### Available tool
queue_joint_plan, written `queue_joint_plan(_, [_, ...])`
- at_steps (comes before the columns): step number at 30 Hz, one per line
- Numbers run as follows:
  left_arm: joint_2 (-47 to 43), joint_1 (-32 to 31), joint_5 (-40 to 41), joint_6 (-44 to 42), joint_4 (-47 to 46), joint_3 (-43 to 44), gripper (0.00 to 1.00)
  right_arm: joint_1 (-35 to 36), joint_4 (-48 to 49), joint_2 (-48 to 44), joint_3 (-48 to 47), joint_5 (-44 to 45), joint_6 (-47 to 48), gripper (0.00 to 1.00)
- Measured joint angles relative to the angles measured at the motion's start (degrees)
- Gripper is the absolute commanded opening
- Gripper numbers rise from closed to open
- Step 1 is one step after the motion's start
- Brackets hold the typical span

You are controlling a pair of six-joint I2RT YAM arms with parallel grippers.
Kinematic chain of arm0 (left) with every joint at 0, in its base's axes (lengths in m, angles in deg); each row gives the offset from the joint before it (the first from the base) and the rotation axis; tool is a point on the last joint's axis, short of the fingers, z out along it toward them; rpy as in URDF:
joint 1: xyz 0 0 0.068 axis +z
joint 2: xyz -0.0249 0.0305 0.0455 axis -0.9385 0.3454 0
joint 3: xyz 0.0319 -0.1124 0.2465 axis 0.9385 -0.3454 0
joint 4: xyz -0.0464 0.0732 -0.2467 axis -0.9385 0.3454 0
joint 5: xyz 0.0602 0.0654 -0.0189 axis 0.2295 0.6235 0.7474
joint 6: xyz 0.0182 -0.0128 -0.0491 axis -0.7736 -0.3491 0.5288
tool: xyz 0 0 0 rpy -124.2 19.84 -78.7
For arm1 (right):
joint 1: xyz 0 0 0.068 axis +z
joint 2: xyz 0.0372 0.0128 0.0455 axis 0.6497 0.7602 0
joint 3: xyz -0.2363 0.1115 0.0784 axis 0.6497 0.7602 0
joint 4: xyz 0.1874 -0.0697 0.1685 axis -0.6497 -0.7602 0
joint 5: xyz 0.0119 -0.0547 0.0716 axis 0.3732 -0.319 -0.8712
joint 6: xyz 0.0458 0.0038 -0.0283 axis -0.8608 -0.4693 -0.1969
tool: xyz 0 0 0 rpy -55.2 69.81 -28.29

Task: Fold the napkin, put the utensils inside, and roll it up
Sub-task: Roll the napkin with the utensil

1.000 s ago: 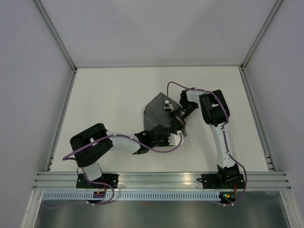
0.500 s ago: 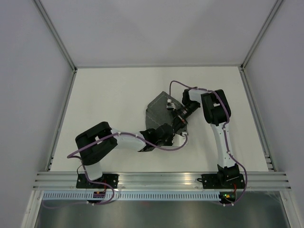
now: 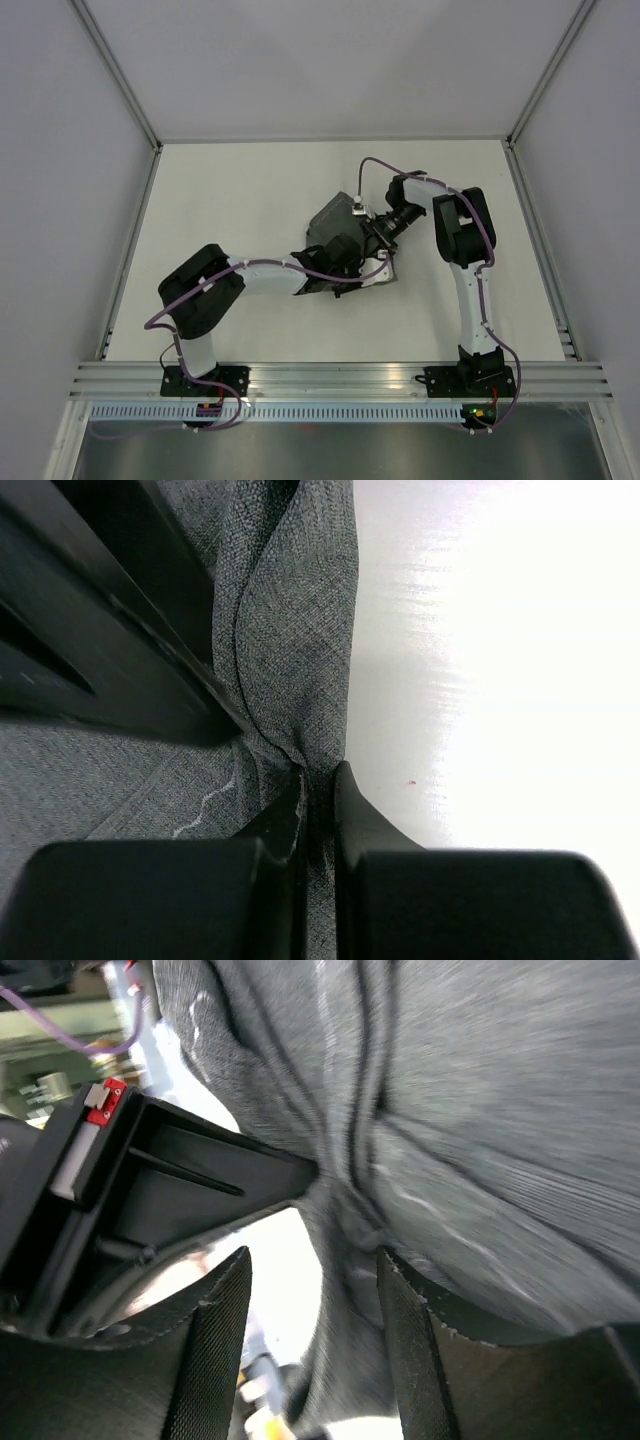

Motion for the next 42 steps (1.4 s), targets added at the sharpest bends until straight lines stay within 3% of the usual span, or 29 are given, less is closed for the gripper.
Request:
queue_joint_plan(10, [0.6,7.1,-15.0,6.5,4.5,1.9,0.02,-8.9,13.0,-7.5,0.3,3.7,-5.1,0.59])
queue_joint_plan(15, [2.8,11.5,-24.7,10.2,5.6,3.4,0.02,-13.6,23.0,-20.3,9.2,7.1,-6.6,0.60])
queue_joint_plan(20, [6.7,15.7,-35.7,13.8,6.9,5.7,0.02,-12.9,31.3,-38.7,20.9,10.2,-4.1,0.61])
queue_joint_plan(25, [11.1,18.7,-45.2,16.5,9.2,8.5,0.02,-6.7,39.4,-51.5,33.9,14.2,1.4,0.62])
queue_joint_plan(32, [15.6,20.6,-53.7,18.5,12.0,11.2,0.02,11.1,50.9,-63.2,52.7,24.6,5.7,0.65])
queue_joint_plan(42, [18.3,21.4,-58.0,19.1,16.1,13.0,0.02,27.8,66.2,-64.5,61.7,38.3,6.2,0.62])
